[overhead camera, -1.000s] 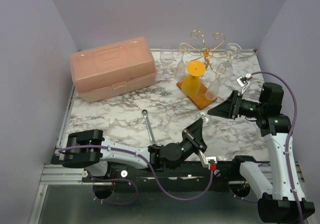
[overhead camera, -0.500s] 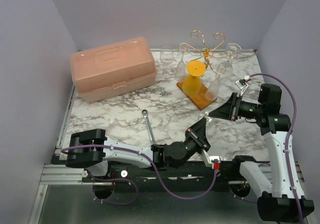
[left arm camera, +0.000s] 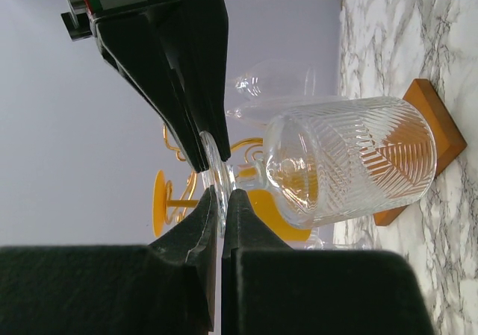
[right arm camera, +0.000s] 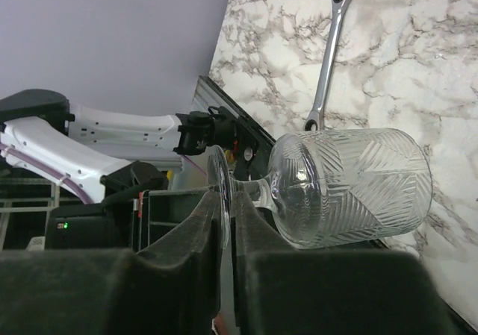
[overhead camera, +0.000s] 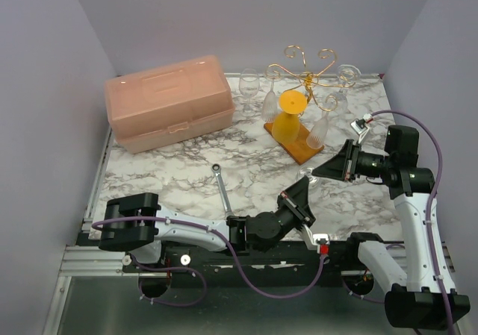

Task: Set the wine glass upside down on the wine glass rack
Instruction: Turn the wine glass upside down at the wine rack.

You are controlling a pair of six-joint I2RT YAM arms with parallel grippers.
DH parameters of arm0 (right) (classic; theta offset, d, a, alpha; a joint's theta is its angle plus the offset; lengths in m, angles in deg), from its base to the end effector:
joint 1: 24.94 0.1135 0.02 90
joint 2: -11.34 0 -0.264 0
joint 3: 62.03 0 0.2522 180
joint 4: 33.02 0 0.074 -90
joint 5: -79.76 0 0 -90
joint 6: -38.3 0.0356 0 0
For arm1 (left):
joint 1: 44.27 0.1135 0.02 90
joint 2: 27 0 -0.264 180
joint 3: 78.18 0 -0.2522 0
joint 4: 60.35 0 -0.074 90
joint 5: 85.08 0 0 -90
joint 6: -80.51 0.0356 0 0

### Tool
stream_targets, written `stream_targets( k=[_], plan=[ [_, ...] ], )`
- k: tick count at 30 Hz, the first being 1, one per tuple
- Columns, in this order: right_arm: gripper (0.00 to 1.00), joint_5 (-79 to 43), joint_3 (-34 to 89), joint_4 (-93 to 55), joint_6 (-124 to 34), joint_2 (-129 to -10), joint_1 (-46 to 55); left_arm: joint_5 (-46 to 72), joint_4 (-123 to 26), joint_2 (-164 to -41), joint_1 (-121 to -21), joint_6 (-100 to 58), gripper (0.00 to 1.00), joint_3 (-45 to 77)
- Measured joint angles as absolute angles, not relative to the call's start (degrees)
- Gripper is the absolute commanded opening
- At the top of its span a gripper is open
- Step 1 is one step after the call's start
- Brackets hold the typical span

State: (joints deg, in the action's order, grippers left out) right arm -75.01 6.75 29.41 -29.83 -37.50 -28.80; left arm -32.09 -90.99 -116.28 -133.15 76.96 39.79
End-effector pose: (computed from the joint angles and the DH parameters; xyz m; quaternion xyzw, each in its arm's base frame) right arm 0.1509 0.0221 0.3380 -0.0382 0.8016 0.5374 0.2593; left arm 0.0281 -0.3427 0.2681 0.6405 0.2573 0.2030 0.6945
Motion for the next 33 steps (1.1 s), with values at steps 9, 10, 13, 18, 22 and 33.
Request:
stream_targets(
  k=[9, 10, 13, 18, 22, 33],
  plan=[
    [0.00, -75.0, 6.8, 29.8, -29.7, -37.9, -29.1, -32.2, -91.5, -116.6, -133.2, 77.2, 0.25, 39.7],
    [0.00, -75.0, 6.8, 29.8, -29.7, -37.9, -29.2, -32.2, -92.0, -116.8, -133.2, 77.4, 0.32, 39.7],
    [0.00, -74.9, 6.8, 29.8, -29.2, -37.8, -29.6, -32.3, -93.9, -117.2, -133.2, 77.7, 0.52, 39.7],
    [0.00, -74.8, 6.6, 29.8, -28.8, -37.4, -31.1, -32.4, -98.6, -116.6, -134.4, 76.6, 0.77, 40.2],
    [0.00, -73.8, 6.6, 30.1, -28.8, -36.9, -32.7, -32.9, -102.4, -114.7, -136.0, 75.3, 0.94, 43.0],
    [0.00, -63.6, 7.0, 34.3, -31.1, -37.1, -37.4, -37.1, -87.9, -93.9, -137.2, 52.7, 0.98, 45.4]
  ],
)
